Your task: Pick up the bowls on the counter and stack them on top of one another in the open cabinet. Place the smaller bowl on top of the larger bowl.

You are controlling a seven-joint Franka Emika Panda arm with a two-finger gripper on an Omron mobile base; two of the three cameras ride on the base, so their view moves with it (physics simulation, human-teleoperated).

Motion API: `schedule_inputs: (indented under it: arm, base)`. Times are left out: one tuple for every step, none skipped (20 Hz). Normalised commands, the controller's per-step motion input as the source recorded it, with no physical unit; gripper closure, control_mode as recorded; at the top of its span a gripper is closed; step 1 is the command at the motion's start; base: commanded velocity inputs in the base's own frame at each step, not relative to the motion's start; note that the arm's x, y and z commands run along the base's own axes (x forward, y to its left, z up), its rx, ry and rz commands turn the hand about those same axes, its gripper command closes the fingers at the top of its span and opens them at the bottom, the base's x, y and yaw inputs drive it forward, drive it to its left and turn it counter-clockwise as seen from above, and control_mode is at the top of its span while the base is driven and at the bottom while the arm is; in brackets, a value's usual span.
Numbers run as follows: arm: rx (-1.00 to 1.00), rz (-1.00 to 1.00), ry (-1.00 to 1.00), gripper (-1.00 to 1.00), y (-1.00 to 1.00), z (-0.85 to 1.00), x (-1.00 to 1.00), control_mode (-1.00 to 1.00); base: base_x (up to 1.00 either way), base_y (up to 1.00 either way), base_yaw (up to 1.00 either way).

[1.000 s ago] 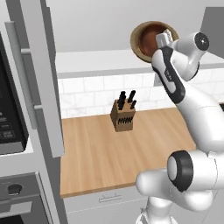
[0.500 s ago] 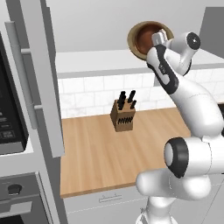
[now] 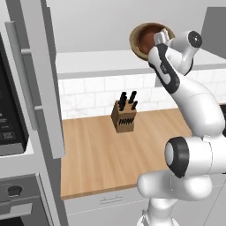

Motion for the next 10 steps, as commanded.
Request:
schedule_inputs:
  arm:
    - [0.00, 0.00, -0.09, -1.00, 0.00, -0.02, 0.36, -1.00]
    - [0.00, 0.00, -0.12, -1.00, 0.00, 0.00, 0.38, -1.00]
    - [0.00, 0.00, -0.18, -1.00, 0.00, 0.00, 0.29, -1.00]
    - [0.00, 0.00, -0.20, -1.00, 0.00, 0.00, 0.31, -1.00]
    - [0.00, 0.00, -0.17, -1.00, 0.00, -0.02, 0.35, -1.00]
    - [0.00, 0.00, -0.19, -1.00, 0.00, 0.00, 0.36, -1.00]
    - [0.00, 0.00, -0.19, -1.00, 0.01, 0.00, 0.36, -1.00]
    - [0.00, 0.00, -0.19, -1.00, 0.03, 0.00, 0.37, -1.00]
    - [0.00, 0.00, -0.22, -1.00, 0.05, 0.00, 0.31, -1.00]
    - [0.00, 0.00, -0.23, -1.00, 0.01, 0.00, 0.14, -1.00]
  base:
    - [0.00, 0.00, 0.00]
    - [0.00, 0.00, 0.00]
    - [0.00, 0.00, 0.00]
    - [0.00, 0.00, 0.00]
    - [0.00, 0.00, 0.00]
    - [0.00, 0.00, 0.00]
    - [0.00, 0.00, 0.00]
    - [0.00, 0.00, 0.00]
    - [0.00, 0.00, 0.00]
    - [0.00, 0.00, 0.00]
